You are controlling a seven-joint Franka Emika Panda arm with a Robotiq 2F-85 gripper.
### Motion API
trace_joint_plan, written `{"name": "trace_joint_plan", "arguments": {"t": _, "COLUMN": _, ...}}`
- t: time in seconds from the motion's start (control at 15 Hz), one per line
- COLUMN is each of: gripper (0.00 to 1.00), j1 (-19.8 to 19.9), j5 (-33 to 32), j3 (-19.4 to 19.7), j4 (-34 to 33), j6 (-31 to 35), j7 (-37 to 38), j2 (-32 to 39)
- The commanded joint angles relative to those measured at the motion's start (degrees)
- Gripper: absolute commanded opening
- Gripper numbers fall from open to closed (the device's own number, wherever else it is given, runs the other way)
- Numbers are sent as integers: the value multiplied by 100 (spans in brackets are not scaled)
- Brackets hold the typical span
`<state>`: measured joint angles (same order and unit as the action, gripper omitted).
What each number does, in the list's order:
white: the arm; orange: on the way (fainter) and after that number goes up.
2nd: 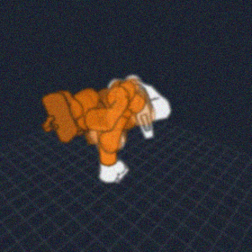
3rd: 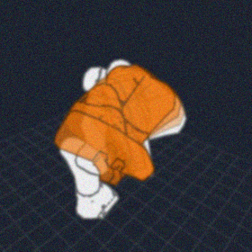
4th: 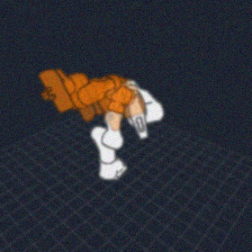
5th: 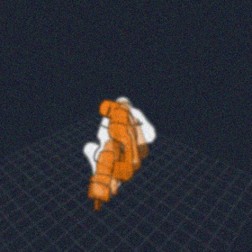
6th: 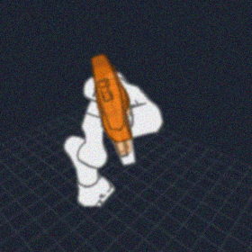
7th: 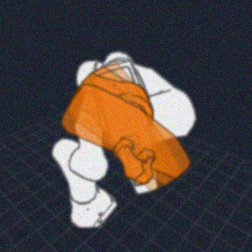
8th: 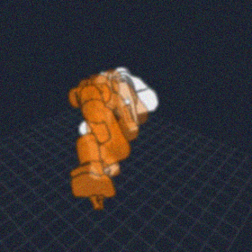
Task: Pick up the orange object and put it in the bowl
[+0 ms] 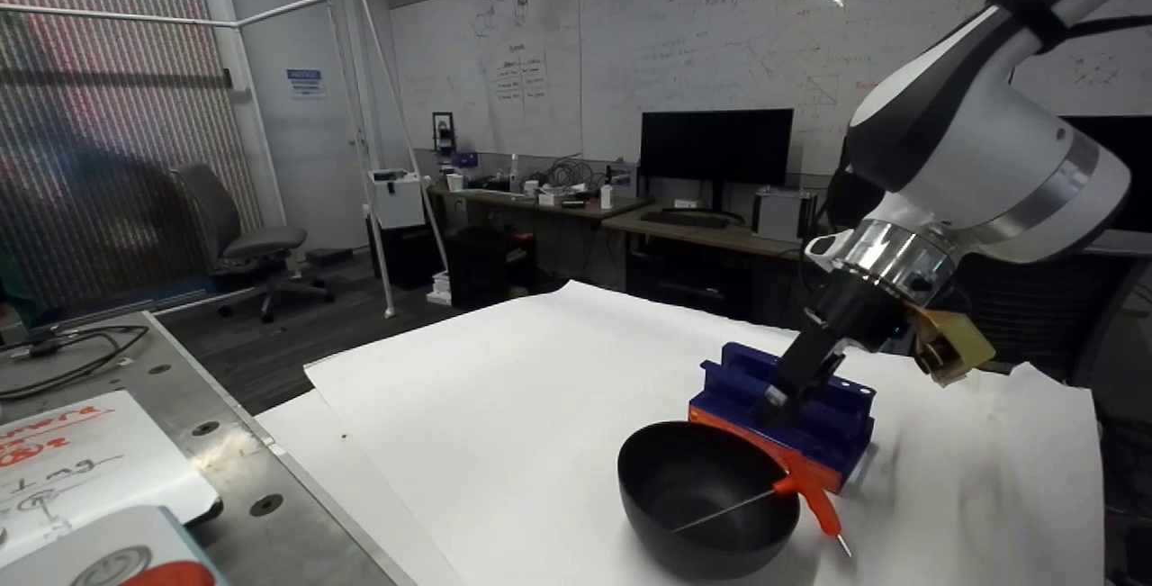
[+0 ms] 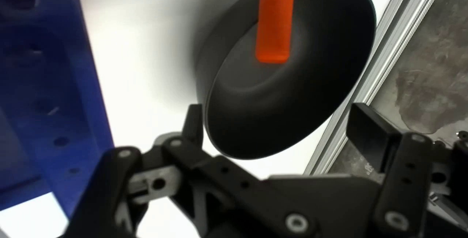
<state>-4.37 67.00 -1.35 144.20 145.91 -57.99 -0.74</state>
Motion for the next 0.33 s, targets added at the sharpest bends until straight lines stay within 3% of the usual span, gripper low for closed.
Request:
{"name": "trace_joint_plan", "arguments": {"t": 0.0, "gripper": 100, "j1": 182, "j5": -1014, "j3": 31, "j4": 251, "j6": -6, "j7": 997, "j2": -640}}
{"name": "trace_joint_plan", "arguments": {"t": 0.2, "gripper": 100, "j1": 405, "j5": -2616, "j3": 33, "j4": 548, "j6": -3, "j7": 2371, "j2": -920}}
{"name": "trace_joint_plan", "arguments": {"t": 0.27, "gripper": 100, "j1": 703, "j5": -3149, "j3": -151, "j4": 705, "j6": 41, "j7": 2902, "j2": -1058}}
